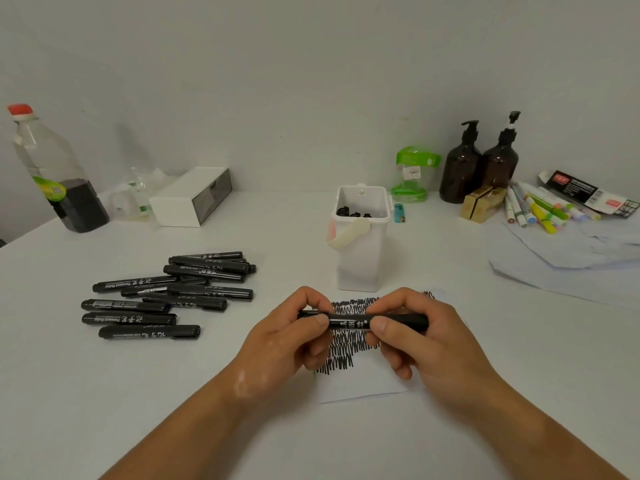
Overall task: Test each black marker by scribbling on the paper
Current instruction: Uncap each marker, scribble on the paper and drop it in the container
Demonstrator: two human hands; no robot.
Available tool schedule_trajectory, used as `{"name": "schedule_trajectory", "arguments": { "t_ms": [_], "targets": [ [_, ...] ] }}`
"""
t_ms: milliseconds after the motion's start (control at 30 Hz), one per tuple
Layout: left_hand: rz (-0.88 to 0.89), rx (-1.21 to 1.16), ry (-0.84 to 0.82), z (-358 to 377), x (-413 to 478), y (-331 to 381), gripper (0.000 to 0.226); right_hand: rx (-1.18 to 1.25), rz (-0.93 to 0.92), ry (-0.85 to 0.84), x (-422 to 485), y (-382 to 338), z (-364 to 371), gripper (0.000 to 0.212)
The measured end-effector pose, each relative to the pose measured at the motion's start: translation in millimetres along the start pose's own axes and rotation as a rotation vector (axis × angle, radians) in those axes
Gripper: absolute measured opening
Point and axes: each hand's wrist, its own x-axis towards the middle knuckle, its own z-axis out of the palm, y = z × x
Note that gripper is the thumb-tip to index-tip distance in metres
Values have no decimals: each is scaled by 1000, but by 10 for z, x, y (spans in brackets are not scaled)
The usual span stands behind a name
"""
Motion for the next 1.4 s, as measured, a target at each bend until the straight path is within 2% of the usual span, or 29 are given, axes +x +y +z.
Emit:
{"name": "schedule_trajectory", "arguments": {
  "t_ms": [200, 433, 700, 900, 1033, 1100, 1233, 1300, 1400],
  "targets": [
    [18, -61, 81, 90, -8, -10, 7, 72, -7, 6, 6, -11, 43, 7],
    [39, -16, 129, 80, -19, -22, 15, 72, -21, 3, 1, -10, 76, 7],
    [37, 4, 152, 121, -35, 2, 17, 99, 3, -14, 4, -22, 67, 4],
    [49, -6, 143, 125, -50, 16, 17, 81, 4, -19, 5, -45, 87, 10],
    [66, -20, 103, 86, -26, 23, 9, 94, 26, 9, 12, -36, 106, 6],
    [96, -85, 68, 55, -10, 42, 8, 112, 29, 19, 21, -21, 111, 9],
    [172, -123, 18, 27, -24, 26, 20, 178, 54, 7, 35, -33, 90, 19],
    [169, -120, 37, 51, -16, -8, 17, 179, 70, 11, 33, -26, 80, 31],
    [191, -76, 63, 49, -1, -19, 22, 124, 69, -10, 30, -12, 91, 36]
  ]
}}
